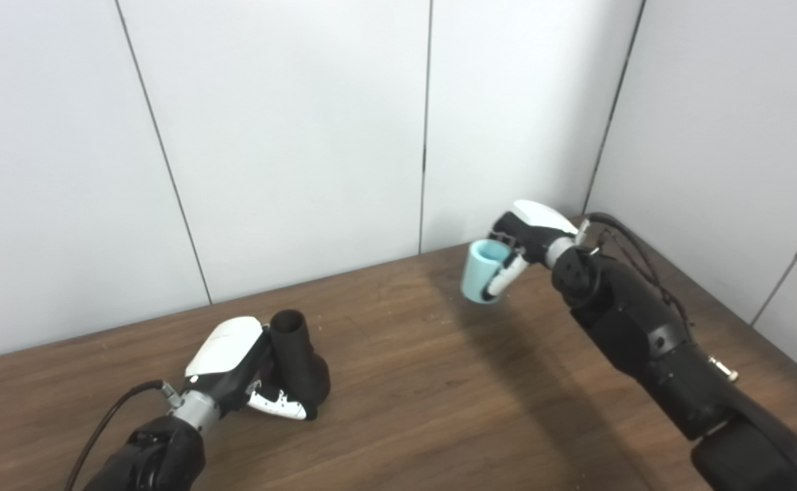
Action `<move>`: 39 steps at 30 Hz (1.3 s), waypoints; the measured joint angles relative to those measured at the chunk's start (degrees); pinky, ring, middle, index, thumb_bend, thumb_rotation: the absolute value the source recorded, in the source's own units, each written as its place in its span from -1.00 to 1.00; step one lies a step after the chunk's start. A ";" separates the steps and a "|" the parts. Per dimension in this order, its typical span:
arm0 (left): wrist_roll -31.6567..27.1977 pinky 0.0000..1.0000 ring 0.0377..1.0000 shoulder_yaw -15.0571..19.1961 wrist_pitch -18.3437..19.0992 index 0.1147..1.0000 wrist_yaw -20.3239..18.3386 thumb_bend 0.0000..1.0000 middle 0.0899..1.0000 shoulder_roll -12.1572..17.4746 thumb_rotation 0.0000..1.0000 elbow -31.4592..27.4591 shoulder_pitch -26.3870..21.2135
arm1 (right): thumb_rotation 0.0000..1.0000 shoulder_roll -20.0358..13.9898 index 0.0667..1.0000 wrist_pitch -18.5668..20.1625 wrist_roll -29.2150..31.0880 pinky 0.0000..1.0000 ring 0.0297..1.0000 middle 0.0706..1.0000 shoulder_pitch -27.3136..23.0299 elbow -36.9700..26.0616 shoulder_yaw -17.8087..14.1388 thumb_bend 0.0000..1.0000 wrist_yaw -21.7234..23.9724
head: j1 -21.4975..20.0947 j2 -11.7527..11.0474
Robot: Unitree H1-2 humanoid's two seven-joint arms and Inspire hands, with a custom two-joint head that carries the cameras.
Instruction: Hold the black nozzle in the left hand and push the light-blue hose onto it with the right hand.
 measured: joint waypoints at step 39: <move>0.90 -0.20 -0.21 -3.57 9.76 -0.16 -3.21 0.05 -0.26 -1.77 -1.00 -3.36 -1.98 | -1.00 12.55 -0.10 2.99 5.41 -0.26 -0.15 -0.11 -13.05 -15.22 6.86 0.04 17.27 | 17.76 3.34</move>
